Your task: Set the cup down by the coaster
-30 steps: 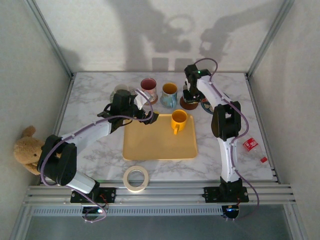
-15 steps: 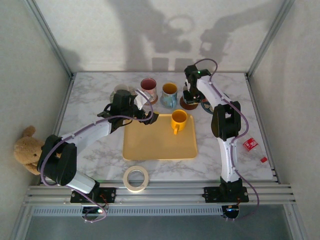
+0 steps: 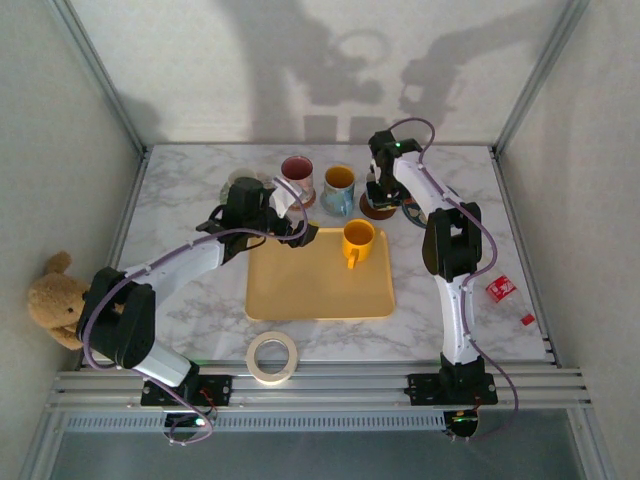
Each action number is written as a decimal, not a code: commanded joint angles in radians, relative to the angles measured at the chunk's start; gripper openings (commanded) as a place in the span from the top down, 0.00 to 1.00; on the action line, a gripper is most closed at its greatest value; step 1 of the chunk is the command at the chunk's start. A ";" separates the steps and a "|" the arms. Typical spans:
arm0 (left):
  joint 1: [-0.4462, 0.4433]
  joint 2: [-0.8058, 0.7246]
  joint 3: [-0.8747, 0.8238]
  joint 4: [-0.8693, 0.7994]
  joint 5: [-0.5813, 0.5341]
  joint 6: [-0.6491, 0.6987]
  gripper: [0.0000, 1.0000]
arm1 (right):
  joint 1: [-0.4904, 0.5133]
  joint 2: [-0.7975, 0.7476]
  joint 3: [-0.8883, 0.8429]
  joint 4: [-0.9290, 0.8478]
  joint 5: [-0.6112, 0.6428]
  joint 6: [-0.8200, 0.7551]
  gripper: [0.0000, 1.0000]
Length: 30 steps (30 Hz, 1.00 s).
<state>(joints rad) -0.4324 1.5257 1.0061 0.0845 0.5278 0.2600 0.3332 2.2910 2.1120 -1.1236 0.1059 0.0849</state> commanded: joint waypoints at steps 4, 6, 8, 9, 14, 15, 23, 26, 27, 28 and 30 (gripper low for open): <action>-0.013 0.003 0.025 -0.016 0.006 0.012 0.01 | -0.005 -0.005 -0.011 -0.006 0.001 0.001 0.95; -0.017 -0.003 0.026 -0.017 0.008 0.014 0.00 | -0.005 -0.005 -0.019 0.000 0.000 0.004 0.94; -0.018 -0.008 0.028 -0.017 0.006 0.013 0.00 | -0.005 -0.004 -0.022 0.000 0.003 0.006 0.93; -0.019 -0.009 0.029 -0.017 0.006 0.012 0.00 | -0.005 -0.004 -0.020 -0.001 0.005 0.008 0.91; -0.019 -0.010 0.035 -0.021 0.004 0.011 0.00 | -0.005 -0.004 -0.017 -0.005 0.018 0.013 0.87; -0.020 -0.008 0.035 -0.020 0.003 0.010 0.00 | -0.005 -0.006 -0.017 -0.008 0.021 0.013 0.85; -0.022 -0.004 0.033 -0.015 0.008 0.010 0.00 | -0.005 -0.015 -0.019 -0.015 0.026 0.019 0.77; -0.022 -0.001 0.037 -0.019 0.011 0.009 0.00 | -0.005 -0.016 -0.017 -0.016 0.023 0.022 0.76; -0.022 -0.001 0.037 -0.018 0.012 0.010 0.00 | -0.005 -0.016 -0.017 -0.018 0.021 0.022 0.76; -0.022 0.001 0.037 -0.017 0.012 0.010 0.00 | -0.005 -0.017 -0.017 -0.020 0.021 0.022 0.75; -0.022 0.002 0.037 -0.017 0.013 0.008 0.00 | -0.005 -0.019 -0.017 -0.021 0.024 0.021 0.74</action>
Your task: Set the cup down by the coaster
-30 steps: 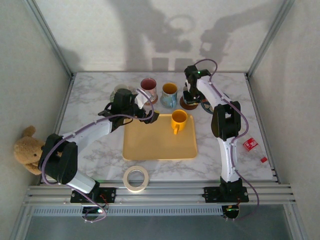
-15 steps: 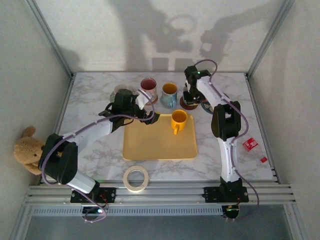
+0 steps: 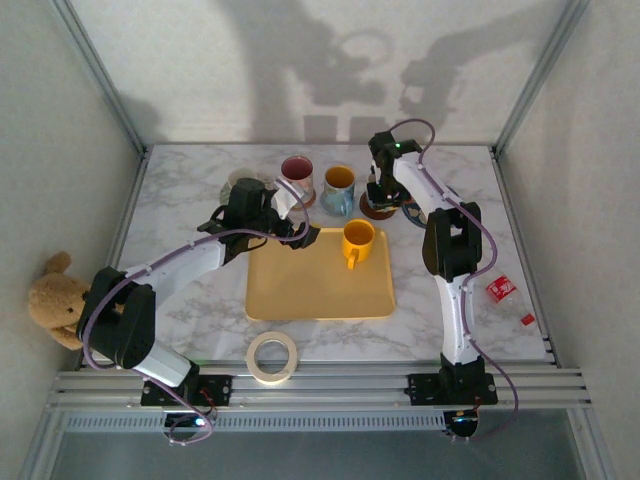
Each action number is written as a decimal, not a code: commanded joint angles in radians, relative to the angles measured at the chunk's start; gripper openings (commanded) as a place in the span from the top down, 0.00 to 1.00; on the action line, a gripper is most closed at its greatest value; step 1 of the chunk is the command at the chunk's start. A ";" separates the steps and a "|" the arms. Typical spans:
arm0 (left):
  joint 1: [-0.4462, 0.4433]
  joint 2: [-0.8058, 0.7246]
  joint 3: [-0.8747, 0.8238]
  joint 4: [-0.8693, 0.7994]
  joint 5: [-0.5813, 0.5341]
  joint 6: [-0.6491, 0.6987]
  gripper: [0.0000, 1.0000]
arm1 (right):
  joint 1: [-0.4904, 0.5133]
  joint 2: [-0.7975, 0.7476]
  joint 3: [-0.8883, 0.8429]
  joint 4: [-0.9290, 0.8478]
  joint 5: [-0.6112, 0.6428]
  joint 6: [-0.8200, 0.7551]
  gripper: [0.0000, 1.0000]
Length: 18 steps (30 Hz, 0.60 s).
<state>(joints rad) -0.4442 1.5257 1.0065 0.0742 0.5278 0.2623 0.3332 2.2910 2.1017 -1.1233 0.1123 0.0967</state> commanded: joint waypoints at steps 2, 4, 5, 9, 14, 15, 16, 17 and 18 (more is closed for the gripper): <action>-0.010 0.006 0.037 -0.007 0.012 0.005 0.00 | -0.006 -0.020 -0.005 -0.022 0.020 0.008 0.71; -0.010 0.006 0.039 -0.007 0.013 0.004 0.00 | -0.005 -0.021 -0.005 -0.021 0.020 0.009 0.62; -0.010 0.008 0.038 -0.006 0.012 0.000 0.00 | -0.005 -0.021 -0.004 -0.023 0.020 0.010 0.59; -0.010 0.007 0.037 0.009 0.017 -0.007 0.00 | -0.005 -0.021 0.004 -0.027 0.021 0.012 0.51; -0.011 0.004 0.035 0.018 0.020 -0.016 0.00 | -0.005 -0.037 -0.004 -0.024 0.026 0.011 0.42; -0.011 0.002 0.035 0.016 0.020 -0.016 0.00 | -0.005 -0.040 -0.003 -0.024 0.027 0.011 0.40; -0.011 0.003 0.036 0.016 0.019 -0.016 0.00 | -0.005 -0.043 -0.001 -0.024 0.027 0.010 0.37; -0.011 0.003 0.037 0.016 0.021 -0.016 0.00 | -0.005 -0.045 -0.001 -0.025 0.029 0.010 0.33; -0.011 0.003 0.039 0.016 0.020 -0.018 0.00 | -0.005 -0.048 0.002 -0.025 0.032 0.013 0.28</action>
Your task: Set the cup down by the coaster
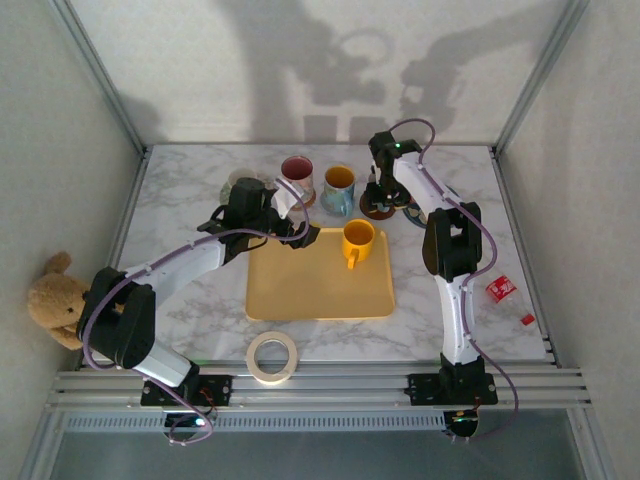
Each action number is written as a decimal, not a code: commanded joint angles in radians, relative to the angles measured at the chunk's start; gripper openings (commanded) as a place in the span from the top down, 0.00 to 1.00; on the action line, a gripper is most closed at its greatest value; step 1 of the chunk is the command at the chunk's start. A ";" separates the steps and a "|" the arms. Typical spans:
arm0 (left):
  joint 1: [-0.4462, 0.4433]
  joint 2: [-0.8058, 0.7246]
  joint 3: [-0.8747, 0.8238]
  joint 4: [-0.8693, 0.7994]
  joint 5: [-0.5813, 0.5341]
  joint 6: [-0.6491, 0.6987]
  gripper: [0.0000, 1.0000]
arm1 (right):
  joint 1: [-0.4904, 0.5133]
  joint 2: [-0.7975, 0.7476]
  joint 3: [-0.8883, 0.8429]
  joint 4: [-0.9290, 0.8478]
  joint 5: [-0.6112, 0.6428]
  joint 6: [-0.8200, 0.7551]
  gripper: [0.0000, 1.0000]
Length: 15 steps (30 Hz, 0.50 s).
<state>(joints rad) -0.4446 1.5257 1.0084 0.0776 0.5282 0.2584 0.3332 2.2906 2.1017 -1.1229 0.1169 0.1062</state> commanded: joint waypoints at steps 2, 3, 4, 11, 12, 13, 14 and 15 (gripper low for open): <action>-0.011 0.003 0.043 0.014 0.022 -0.020 0.00 | -0.005 -0.053 0.003 -0.026 0.030 0.005 0.24; -0.011 0.003 0.045 0.018 0.023 -0.028 0.00 | -0.005 -0.058 0.004 -0.028 0.029 0.006 0.23; -0.011 0.001 0.048 0.024 0.027 -0.034 0.00 | -0.005 -0.064 0.004 -0.028 0.029 0.007 0.21; -0.015 -0.020 0.078 0.038 0.044 -0.055 0.00 | -0.005 -0.125 0.008 -0.034 0.033 0.015 0.01; -0.016 -0.023 0.083 0.030 0.047 -0.054 0.00 | -0.005 -0.136 0.009 -0.037 0.036 0.016 0.01; -0.017 -0.029 0.088 0.025 0.049 -0.056 0.00 | -0.005 -0.146 0.013 -0.040 0.038 0.016 0.01; -0.017 -0.038 0.090 0.024 0.051 -0.059 0.00 | -0.005 -0.159 0.014 -0.043 0.039 0.018 0.01; -0.018 -0.048 0.091 0.024 0.055 -0.059 0.00 | -0.005 -0.173 0.015 -0.047 0.042 0.017 0.01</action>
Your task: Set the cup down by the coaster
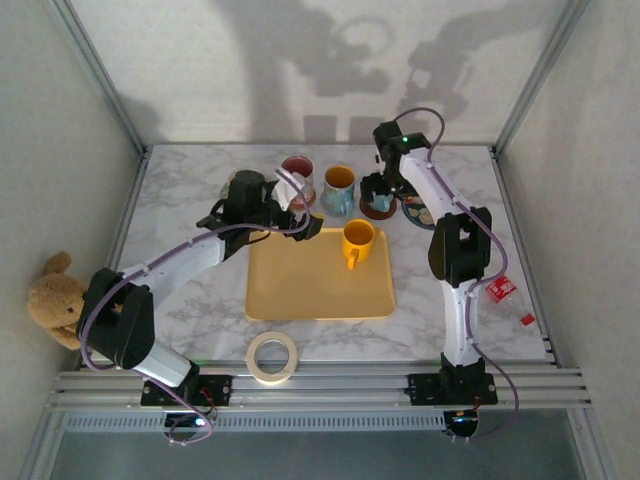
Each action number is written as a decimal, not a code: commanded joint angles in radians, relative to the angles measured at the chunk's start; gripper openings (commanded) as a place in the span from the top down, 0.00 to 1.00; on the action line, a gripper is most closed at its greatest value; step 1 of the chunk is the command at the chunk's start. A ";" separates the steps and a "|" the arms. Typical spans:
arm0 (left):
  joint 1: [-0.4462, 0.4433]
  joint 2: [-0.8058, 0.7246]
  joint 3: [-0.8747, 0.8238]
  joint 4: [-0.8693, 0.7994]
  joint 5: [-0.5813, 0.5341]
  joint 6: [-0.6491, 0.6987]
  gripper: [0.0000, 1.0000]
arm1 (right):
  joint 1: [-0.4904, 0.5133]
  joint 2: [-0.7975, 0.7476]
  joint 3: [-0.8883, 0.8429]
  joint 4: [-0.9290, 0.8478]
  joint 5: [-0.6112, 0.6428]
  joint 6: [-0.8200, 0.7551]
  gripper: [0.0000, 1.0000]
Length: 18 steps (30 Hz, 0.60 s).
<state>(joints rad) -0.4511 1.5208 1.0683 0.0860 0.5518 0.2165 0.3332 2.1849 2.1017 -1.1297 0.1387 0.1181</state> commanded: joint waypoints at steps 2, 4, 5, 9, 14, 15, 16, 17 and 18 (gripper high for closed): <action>-0.013 -0.070 0.038 0.008 0.036 -0.016 0.00 | -0.005 -0.103 0.015 -0.045 0.014 0.009 0.01; -0.012 -0.095 0.052 -0.017 0.034 -0.005 0.00 | -0.005 -0.147 0.009 -0.045 -0.016 0.019 0.01; -0.012 -0.109 0.058 -0.037 0.030 0.004 0.00 | -0.005 -0.174 -0.004 -0.039 -0.037 0.025 0.01; -0.012 -0.165 0.079 -0.136 0.011 0.064 0.00 | 0.000 -0.281 -0.056 -0.007 -0.103 0.048 0.01; -0.011 -0.243 0.052 -0.213 -0.008 0.095 0.00 | 0.019 -0.403 -0.149 0.007 -0.141 0.096 0.01; -0.013 -0.257 0.036 -0.213 -0.010 0.094 0.00 | 0.025 -0.430 -0.178 0.018 -0.150 0.110 0.01; -0.012 -0.277 0.014 -0.210 -0.010 0.092 0.00 | 0.032 -0.463 -0.216 0.029 -0.159 0.129 0.01; -0.012 -0.297 -0.012 -0.206 -0.012 0.088 0.00 | 0.039 -0.490 -0.249 0.034 -0.164 0.145 0.01; -0.011 -0.312 -0.031 -0.201 -0.015 0.082 0.00 | 0.045 -0.510 -0.274 0.033 -0.163 0.158 0.01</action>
<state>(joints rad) -0.4568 1.2537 1.0870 -0.0761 0.5507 0.2882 0.3573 1.7149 1.8923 -1.1034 0.0139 0.2134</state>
